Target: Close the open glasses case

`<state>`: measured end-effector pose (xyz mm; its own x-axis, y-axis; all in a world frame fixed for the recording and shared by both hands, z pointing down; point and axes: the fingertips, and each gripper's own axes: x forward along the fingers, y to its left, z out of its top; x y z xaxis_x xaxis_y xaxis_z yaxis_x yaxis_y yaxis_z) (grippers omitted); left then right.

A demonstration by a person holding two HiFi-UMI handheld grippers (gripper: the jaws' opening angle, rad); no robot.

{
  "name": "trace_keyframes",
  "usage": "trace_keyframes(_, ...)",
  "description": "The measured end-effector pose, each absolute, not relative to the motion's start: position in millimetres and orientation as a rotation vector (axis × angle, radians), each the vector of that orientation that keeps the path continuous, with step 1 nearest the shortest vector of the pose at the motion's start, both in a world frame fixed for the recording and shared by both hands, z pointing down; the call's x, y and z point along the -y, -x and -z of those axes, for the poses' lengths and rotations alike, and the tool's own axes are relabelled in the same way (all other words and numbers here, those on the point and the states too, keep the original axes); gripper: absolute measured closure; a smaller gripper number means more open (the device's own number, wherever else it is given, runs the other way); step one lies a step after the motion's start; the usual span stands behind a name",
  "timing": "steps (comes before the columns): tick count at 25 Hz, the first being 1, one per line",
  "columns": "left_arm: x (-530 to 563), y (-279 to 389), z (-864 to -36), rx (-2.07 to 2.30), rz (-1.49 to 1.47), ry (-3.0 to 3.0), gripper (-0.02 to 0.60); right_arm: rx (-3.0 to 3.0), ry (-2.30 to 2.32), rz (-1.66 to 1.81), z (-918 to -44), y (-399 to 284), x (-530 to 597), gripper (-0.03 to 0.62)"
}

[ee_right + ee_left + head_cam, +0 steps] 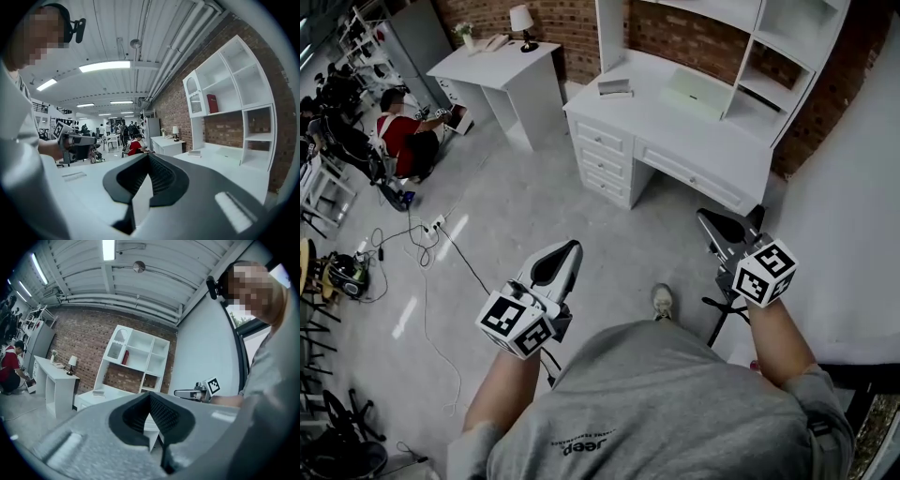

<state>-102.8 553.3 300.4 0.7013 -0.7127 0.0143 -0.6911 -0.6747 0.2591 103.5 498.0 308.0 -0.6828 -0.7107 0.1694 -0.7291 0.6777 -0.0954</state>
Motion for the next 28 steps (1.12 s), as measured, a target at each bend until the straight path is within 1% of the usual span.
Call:
trace_keyframes(6, -471.6, 67.6, -307.6, 1.266, 0.128, -2.608, 0.584, 2.861, -1.039, -0.217, -315.1, -127.8, -402.5, 0.585)
trace_keyframes(13, -365.2, 3.4, -290.2, 1.347, 0.157, -2.594, 0.584, 2.9, -0.91, -0.169, -301.4, -178.0, -285.4, 0.585)
trace_keyframes(17, -310.5, -20.3, -284.8, 1.372, 0.185, -2.585, 0.584, 2.905, -0.882, -0.152, -295.9, -199.9, -230.1, 0.585)
trace_keyframes(22, -262.9, -34.2, -286.2, 1.379, 0.172, -2.583, 0.584, 2.908, -0.876, -0.146, -292.0, -215.0, -182.2, 0.585)
trace_keyframes(28, -201.4, -29.7, -302.0, 1.346, 0.176, -2.562, 0.584, 2.876, -0.893, -0.182, -310.7, -213.5, -125.8, 0.585)
